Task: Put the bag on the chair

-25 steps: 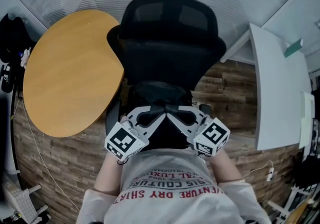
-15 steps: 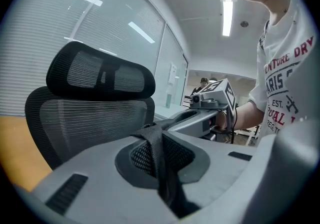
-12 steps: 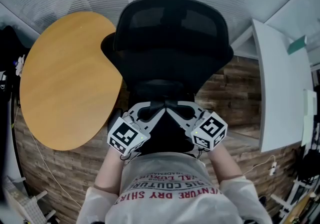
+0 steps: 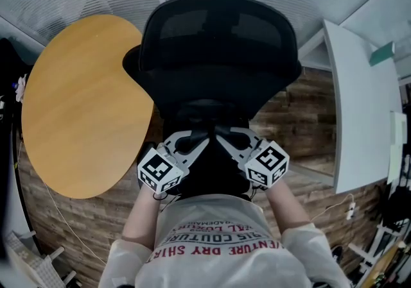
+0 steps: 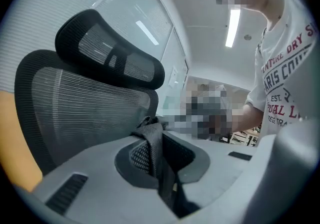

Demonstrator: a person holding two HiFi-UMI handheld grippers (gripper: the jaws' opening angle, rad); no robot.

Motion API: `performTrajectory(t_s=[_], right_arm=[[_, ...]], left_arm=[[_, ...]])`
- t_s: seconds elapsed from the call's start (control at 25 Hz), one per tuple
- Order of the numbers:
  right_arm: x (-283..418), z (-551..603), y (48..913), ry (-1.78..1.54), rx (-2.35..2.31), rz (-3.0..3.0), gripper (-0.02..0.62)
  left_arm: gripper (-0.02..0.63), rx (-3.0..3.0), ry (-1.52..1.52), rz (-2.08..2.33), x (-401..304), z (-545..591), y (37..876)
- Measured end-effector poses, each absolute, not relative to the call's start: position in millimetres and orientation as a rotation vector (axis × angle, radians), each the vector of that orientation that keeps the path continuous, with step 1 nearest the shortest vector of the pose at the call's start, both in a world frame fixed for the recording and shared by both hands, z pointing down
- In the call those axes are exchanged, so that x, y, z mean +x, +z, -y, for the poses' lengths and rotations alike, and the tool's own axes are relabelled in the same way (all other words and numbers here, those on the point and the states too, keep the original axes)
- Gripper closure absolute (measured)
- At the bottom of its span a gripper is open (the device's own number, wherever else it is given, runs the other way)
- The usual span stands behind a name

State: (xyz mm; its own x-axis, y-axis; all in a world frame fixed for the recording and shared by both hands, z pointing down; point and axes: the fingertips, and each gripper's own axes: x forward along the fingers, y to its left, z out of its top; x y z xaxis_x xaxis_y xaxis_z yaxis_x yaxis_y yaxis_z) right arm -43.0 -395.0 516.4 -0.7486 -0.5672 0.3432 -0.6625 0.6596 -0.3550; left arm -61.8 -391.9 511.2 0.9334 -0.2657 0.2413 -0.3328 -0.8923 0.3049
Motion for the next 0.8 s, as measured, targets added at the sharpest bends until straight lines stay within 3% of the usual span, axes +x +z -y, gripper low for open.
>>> performTrajectory(t_s=[0.28, 0.8], right_arm=[[-42.6, 392.9, 549.0, 0.692, 1.002, 2.63, 0.545], [-34.2, 377.4, 635.7, 0.775, 0.978, 2.418, 0.54]], left_arm=[[0.555, 2.631, 0.176, 0.403, -57.8, 397.4, 544.0], [0.555, 2.436, 0.331, 0.402, -52.0, 385.9, 637.6]])
